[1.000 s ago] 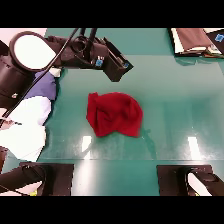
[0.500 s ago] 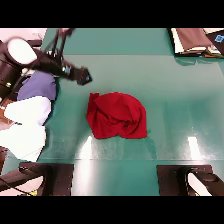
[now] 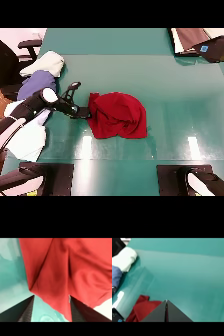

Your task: Fold the shirts.

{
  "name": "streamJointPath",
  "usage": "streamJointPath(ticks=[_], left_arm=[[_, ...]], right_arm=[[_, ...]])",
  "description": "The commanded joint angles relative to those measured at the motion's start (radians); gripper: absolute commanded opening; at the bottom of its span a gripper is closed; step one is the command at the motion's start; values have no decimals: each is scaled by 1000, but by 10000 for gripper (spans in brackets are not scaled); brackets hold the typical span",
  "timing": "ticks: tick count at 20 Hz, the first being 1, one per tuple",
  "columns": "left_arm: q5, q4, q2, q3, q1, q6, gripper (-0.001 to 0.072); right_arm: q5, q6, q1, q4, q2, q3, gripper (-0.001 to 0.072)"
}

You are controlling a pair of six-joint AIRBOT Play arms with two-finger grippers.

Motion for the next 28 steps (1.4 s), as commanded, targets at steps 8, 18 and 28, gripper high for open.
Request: streamJointPath(ticks=[8,18,28], left_arm=[[56,-10,-1,56,12,3,24],[65,-4,-4,132,38,3,25],[63,119,75,203,39,-8,23]], right_arm=[[282,47,1,-214,-90,-164,15],[-43,-49,215,57,-300,-776,436],[6,-12,195,-134,-266,-524,13]])
